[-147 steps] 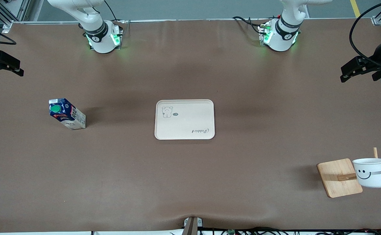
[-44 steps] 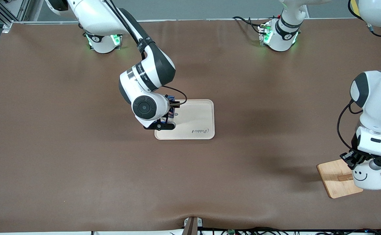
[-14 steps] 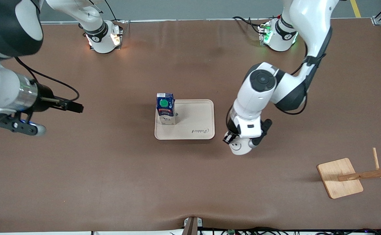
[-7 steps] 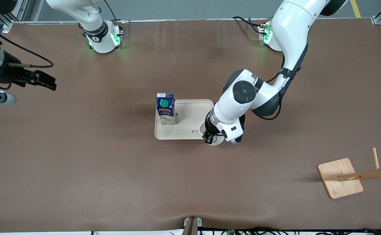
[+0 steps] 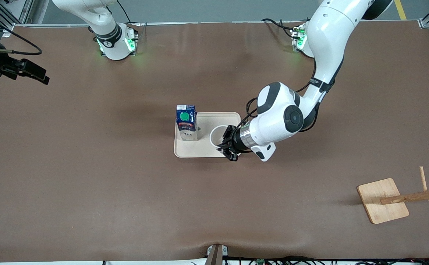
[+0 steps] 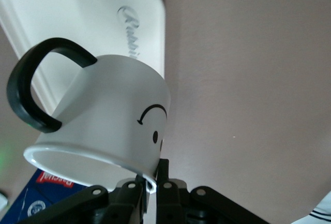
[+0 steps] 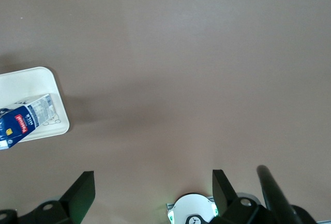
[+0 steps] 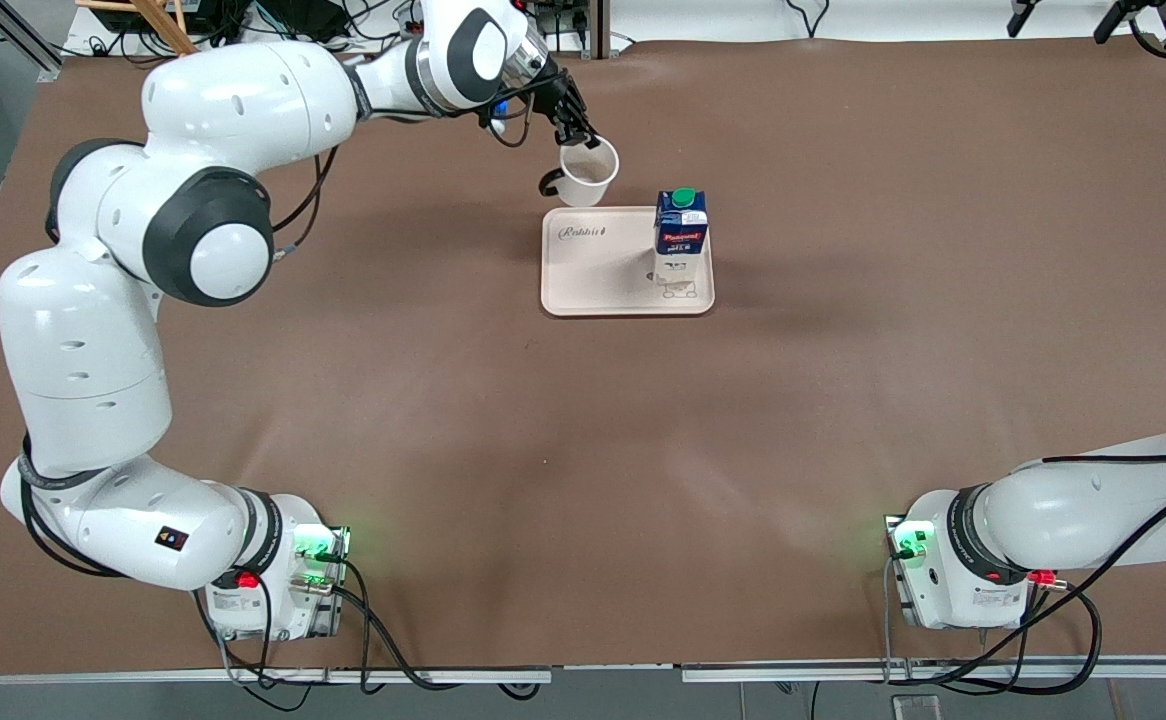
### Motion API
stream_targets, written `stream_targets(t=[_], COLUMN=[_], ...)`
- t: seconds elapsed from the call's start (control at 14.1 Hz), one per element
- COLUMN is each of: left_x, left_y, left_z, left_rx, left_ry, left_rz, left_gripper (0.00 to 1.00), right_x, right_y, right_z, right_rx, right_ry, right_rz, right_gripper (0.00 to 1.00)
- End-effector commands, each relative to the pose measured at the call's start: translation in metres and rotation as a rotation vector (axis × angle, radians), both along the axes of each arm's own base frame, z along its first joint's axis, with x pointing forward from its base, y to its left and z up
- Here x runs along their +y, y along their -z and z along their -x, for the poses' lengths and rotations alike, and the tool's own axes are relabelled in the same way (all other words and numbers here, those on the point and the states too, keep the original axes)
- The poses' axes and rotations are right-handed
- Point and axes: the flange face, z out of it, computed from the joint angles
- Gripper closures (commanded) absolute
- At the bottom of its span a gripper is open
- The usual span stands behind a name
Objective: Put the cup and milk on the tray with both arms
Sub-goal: 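Carry the white mug with the left gripper onto the tray beside the carton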
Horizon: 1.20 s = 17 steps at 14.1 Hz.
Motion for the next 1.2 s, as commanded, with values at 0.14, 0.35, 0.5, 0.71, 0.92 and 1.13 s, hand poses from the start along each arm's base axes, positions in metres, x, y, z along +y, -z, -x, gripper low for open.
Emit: stream_targets(t=[0.14,0.35,0.5,0.71,0.92,1.13], left_x=[-0.004,0.002,0.003,0.004,0.012,0.024], left_y=[0.069,0.09,0.093,0.096,0.106,0.108], left_z=[0.009,0.019,0.025,0.038,0.046,0.046], left_rx=[0.07,0.08,0.103,0.127,0.131,0.121], left_ry=[-0.07,-0.045,-0.053,-0.025,0.039,0.079], left_rz=[0.011,0.04,0.073,0.076,0.101,0.144], left_gripper=[1.0,1.0,1.0,1.0,1.0,0.62], right_x=[0.002,-0.003,-0.018,-0.028,-0.026,-0.025], right_y=[-0.008,-0.01,-0.008,-0.008,-0.009,-0.008], right_z=[0.001,-0.001,-0.002,-0.002,-0.004,-0.003], right_rx=[-0.047,-0.069,-0.068,-0.068,-0.086,-0.077], right_ry=[-0.023,-0.021,-0.056,-0.082,-0.087,-0.089], right_rz=[0.012,-0.004,-0.013,-0.013,-0.015,-0.017], right_gripper=[0.0,0.0,0.0,0.0,0.0,0.0])
